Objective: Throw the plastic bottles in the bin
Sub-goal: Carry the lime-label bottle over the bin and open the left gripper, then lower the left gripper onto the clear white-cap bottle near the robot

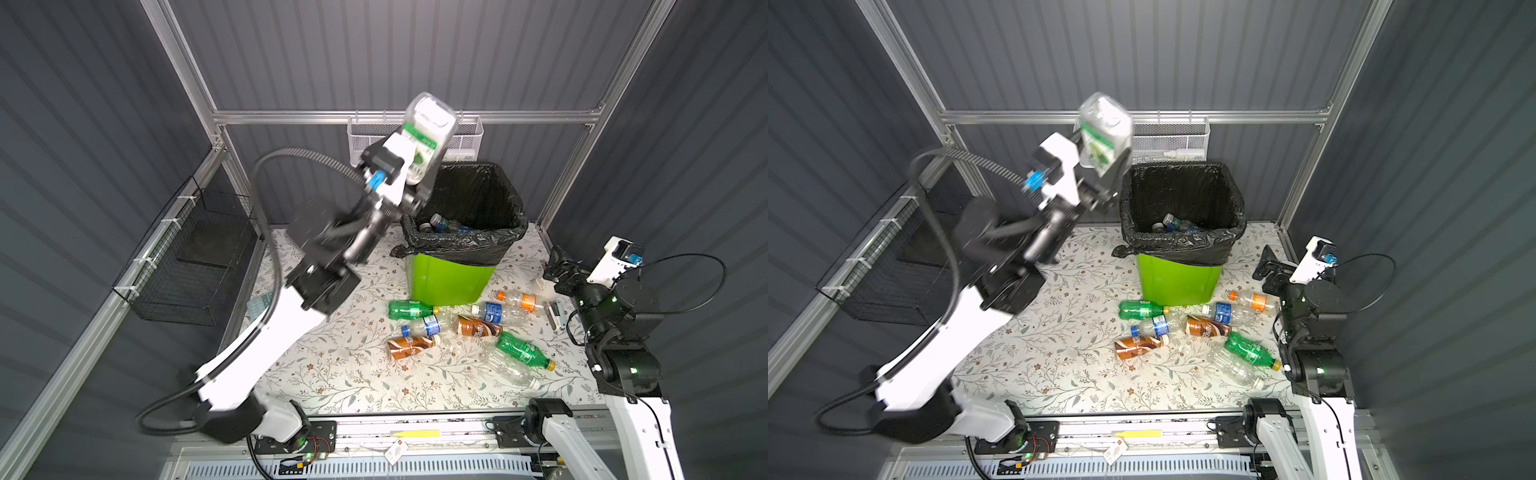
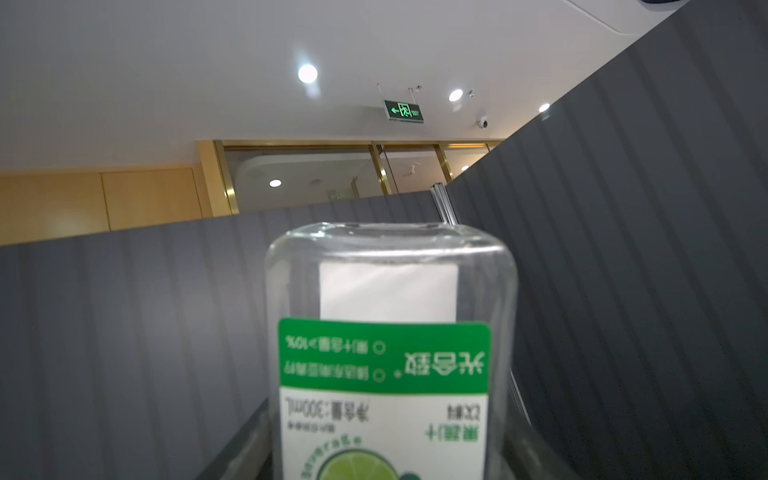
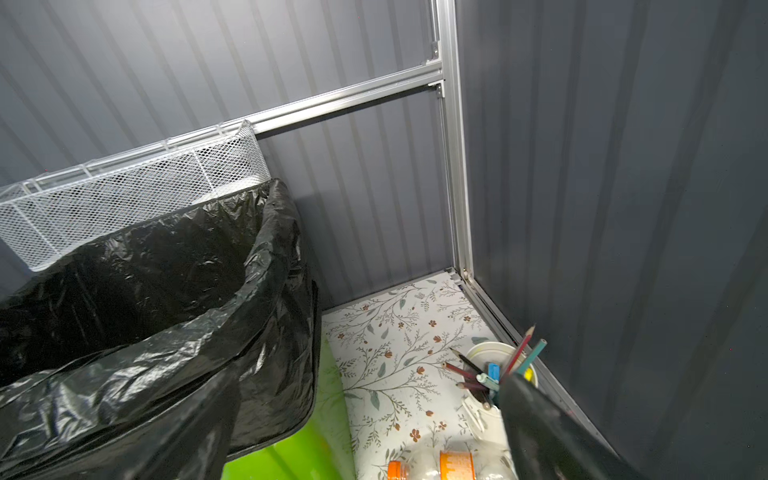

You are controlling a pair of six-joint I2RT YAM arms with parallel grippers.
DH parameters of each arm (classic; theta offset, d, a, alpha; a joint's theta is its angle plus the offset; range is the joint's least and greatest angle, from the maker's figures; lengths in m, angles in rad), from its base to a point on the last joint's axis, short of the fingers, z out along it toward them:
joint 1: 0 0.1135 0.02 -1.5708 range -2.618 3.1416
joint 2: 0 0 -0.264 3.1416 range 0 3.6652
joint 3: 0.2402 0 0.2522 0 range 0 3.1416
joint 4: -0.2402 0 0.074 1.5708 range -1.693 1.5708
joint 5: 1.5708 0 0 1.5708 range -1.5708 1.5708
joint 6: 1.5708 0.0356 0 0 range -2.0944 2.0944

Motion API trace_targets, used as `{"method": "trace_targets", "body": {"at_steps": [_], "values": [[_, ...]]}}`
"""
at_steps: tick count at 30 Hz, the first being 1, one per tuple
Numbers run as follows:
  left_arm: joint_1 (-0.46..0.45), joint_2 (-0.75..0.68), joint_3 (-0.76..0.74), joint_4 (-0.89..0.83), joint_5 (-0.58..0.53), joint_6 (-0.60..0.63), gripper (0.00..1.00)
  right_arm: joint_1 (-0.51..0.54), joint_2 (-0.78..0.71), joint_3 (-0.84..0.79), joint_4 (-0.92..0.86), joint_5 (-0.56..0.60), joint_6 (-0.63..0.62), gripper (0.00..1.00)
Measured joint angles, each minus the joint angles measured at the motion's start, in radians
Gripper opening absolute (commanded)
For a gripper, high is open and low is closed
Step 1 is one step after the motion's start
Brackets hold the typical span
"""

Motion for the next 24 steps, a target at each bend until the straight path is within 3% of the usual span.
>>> {"method": "trace_targets", "body": {"at_steps": [3,5,7,10,12,18,24], "values": [[0.053,0.372,0.477,-0.305,0.082,-0.105,1.0,0.0,-0.003,0.0,-0.01,-0.025,-0.007,0.99],[0.054,0.504,0.609,-0.462,0.124,-0.147,1.0,0.0,-0.016,0.0,-0.026,-0.021,-0.019,0.99],[0.048,0.461,0.455,-0.488,0.143,-0.166,1.0,-0.001,-0.033,0.0,-0.037,-0.004,-0.03,0.99],[0.047,0.188,-0.075,-0.298,0.124,-0.176,1.0,-0.001,-0.069,-0.006,-0.048,0.017,-0.041,0.99],[0.042,0.034,-0.262,-0.211,0.088,-0.175,1.0,-0.001,-0.086,-0.011,-0.053,0.026,-0.04,0.99],[0.041,-0.239,-0.335,0.014,-0.008,-0.154,1.0,-0.002,-0.087,-0.079,-0.09,0.051,0.043,0.99],[0.041,-0.298,-0.394,0.006,-0.01,-0.142,1.0,-0.002,-0.117,-0.188,-0.128,0.068,0.13,0.99]]}}
